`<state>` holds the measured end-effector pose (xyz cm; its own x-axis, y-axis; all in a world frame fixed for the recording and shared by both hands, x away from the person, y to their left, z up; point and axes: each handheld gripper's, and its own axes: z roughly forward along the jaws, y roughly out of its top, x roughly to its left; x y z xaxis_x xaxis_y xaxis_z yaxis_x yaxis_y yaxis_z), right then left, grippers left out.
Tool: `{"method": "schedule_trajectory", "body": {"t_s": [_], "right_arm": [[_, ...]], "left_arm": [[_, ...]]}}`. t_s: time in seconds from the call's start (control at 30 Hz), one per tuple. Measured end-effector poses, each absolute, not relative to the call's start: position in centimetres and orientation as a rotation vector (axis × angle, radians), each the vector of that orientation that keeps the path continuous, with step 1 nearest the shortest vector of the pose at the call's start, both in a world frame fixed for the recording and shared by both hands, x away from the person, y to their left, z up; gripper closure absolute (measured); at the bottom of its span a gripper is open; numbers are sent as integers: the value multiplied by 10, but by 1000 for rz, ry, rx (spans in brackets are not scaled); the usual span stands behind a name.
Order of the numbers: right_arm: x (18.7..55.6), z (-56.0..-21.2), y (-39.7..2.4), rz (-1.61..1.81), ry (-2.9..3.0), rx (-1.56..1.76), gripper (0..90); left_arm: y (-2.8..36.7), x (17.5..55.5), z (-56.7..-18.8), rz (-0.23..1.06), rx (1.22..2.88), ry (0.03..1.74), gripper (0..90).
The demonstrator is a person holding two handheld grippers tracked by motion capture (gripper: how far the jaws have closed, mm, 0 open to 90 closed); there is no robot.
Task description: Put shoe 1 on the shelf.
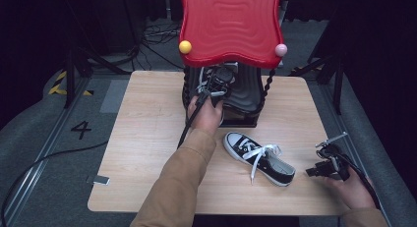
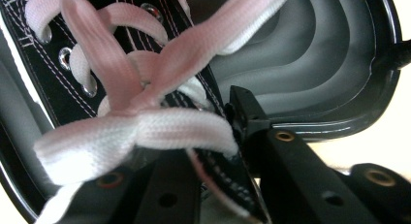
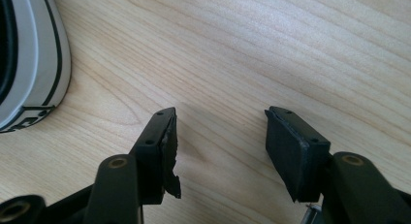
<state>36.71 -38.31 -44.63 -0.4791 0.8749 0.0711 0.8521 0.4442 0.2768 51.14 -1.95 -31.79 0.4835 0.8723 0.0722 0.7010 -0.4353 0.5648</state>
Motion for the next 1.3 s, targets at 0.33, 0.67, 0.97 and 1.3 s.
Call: {"method": "schedule_trajectory", "body": {"t_s": [0.33,0.67,0.97,1.3], "right_arm": [[366,-439,-378,444,2574,1534,461],[370,-441,-373,436,2588,1525,457],[373,-441,-368,431,2598,1506,458],[374,-443,-366,422,2607,1504,458]], "left_arm": [[-16,496,-309,384,2357,1246,545],[1,465,-290,331,2421,1131,543],[16,420,-270,270,2525,938,651],[30,391,-299,166,2639,865,855]]}}
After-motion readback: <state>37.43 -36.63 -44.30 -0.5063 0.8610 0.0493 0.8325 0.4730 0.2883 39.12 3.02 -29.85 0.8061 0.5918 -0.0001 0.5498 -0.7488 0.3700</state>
